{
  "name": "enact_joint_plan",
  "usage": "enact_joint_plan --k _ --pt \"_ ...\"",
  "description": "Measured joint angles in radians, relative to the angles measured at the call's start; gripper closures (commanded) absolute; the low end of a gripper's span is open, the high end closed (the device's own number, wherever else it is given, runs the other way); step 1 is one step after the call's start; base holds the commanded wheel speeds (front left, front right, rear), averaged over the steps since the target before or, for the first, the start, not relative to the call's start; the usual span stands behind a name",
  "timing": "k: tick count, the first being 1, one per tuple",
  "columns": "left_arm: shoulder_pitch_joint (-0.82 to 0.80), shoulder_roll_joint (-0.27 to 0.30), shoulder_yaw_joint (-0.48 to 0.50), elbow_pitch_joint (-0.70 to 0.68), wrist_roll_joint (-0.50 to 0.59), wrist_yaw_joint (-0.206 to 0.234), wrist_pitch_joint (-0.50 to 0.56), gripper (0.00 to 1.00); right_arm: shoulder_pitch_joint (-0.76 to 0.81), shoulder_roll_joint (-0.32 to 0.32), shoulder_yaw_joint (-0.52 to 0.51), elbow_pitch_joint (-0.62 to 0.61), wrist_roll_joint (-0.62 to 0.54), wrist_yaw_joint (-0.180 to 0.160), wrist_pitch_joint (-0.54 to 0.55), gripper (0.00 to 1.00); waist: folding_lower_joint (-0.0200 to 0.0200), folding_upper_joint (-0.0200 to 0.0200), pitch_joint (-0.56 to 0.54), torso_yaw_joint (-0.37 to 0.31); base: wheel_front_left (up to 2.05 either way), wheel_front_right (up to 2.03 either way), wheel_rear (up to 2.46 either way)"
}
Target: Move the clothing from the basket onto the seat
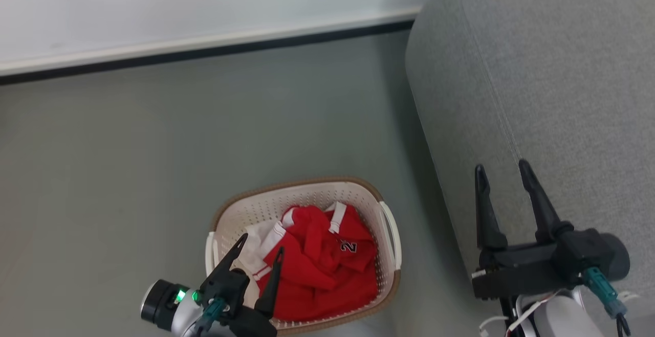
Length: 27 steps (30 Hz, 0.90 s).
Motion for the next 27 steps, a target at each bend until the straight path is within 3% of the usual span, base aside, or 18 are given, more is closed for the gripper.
enact_joint_plan --k 27 --pt "-0.287 -0.020 -0.032 0.233 0.022 0.000 0.046 0.00 -0.191 0.033 0.011 -0.150 -0.053 -0.003 -0.001 0.00 0.0000 0.0001 0.346 -0.113 0.00 0.00 0.00"
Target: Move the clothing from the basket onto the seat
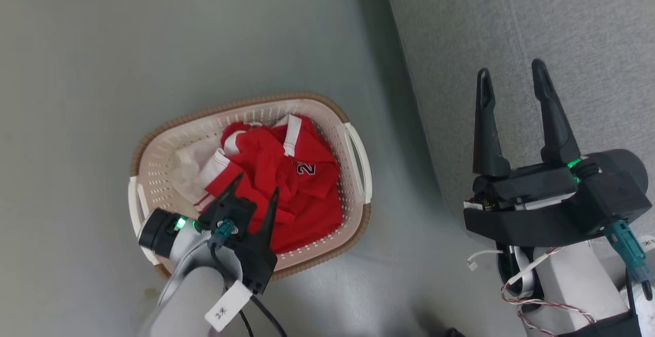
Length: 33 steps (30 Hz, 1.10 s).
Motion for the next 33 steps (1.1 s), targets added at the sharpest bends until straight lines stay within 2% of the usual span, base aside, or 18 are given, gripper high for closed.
enact_joint_plan --k 18,29,30,32,33 --pt "-0.213 0.023 0.001 0.071 0.042 -0.016 0.007 0.00 -0.108 0.013 -0.024 -0.076 -0.010 -0.004 0.000 0.00 -0.0001 -0.0001 0.240 -0.028 0.00 0.00 0.00" --pt "-0.290 0.032 0.011 0.144 0.049 -0.007 -0.004 0.00 -0.157 0.019 -0.026 -0.065 -0.019 -0.004 0.000 0.00 -0.0001 -0.0001 0.355 -0.033 0.00 0.00 0.00" --pt "-0.296 0.031 0.013 0.147 0.049 -0.007 -0.007 0.12 -0.161 0.019 -0.026 -0.063 -0.019 -0.004 0.000 0.00 -0.0001 0.0000 0.360 -0.033 0.00 0.00 0.00" --pt "-0.308 0.031 0.016 0.154 0.049 -0.005 -0.020 0.61 -0.165 0.020 -0.028 -0.059 -0.019 -0.004 0.000 0.00 -0.0001 0.0000 0.369 -0.033 0.00 0.00 0.00" --pt "-0.314 0.031 0.018 0.156 0.049 -0.001 -0.025 0.78 -0.165 0.020 -0.028 -0.056 -0.019 -0.004 0.000 0.00 -0.0002 -0.0001 0.372 -0.033 0.00 0.00 0.00"
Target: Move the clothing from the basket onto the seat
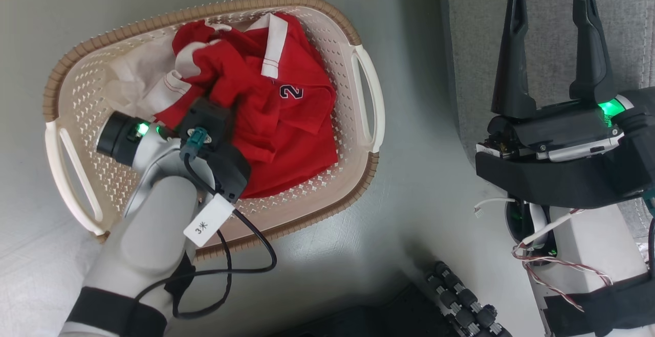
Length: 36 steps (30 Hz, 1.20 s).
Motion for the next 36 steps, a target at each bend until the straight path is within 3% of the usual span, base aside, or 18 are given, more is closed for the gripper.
enact_joint_plan --k 1,8,26,36 --pt "-0.005 0.000 0.002 0.002 0.000 0.002 -0.006 1.00 0.000 0.000 0.000 0.003 0.000 0.000 0.000 0.00 0.0000 0.0001 0.002 0.000 0.00 0.00 0.00" --pt "-0.018 -0.002 0.008 0.022 -0.006 0.000 -0.041 1.00 -0.022 0.002 -0.001 0.043 -0.001 -0.001 0.000 0.00 0.0000 -0.0001 -0.009 0.007 0.00 0.00 0.00" --pt "0.006 -0.019 -0.060 0.011 -0.009 -0.081 -0.076 1.00 -0.017 0.003 -0.030 0.244 0.004 0.001 0.000 0.00 -0.0001 -0.0002 -0.160 0.058 0.00 0.00 0.00" --pt "0.007 -0.020 -0.116 -0.085 -0.007 -0.105 -0.076 1.00 -0.012 -0.012 -0.046 0.363 0.012 0.033 0.000 0.00 -0.0001 -0.0002 -0.297 0.106 0.00 0.00 0.00"
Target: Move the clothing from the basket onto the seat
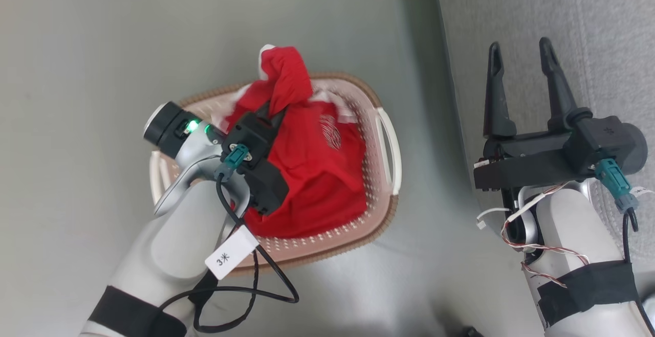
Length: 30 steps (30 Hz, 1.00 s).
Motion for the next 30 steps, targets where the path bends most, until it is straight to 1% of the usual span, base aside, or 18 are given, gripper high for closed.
enact_joint_plan --k 2,13,22,30 --pt "-0.002 0.000 -0.004 -0.020 0.000 -0.007 0.000 1.00 0.000 -0.002 -0.001 0.019 0.001 0.009 0.000 0.00 -0.0001 0.0000 -0.026 0.010 0.00 0.00 0.00" --pt "-0.044 0.002 -0.009 -0.085 -0.028 -0.009 -0.003 1.00 -0.005 -0.013 -0.010 0.093 0.010 0.048 0.000 0.00 -0.0001 0.0000 -0.156 0.058 0.00 0.00 0.00" --pt "-0.047 0.013 -0.005 -0.093 -0.081 -0.016 -0.003 1.00 -0.007 -0.012 0.017 0.164 0.016 0.095 0.000 0.00 -0.0001 0.0000 -0.276 0.090 0.00 0.00 0.00" --pt "-0.046 0.020 -0.015 -0.066 -0.136 -0.016 -0.003 1.00 -0.007 -0.008 0.063 0.238 0.019 0.149 0.000 0.00 -0.0001 -0.0001 -0.383 0.105 0.00 0.00 0.00"
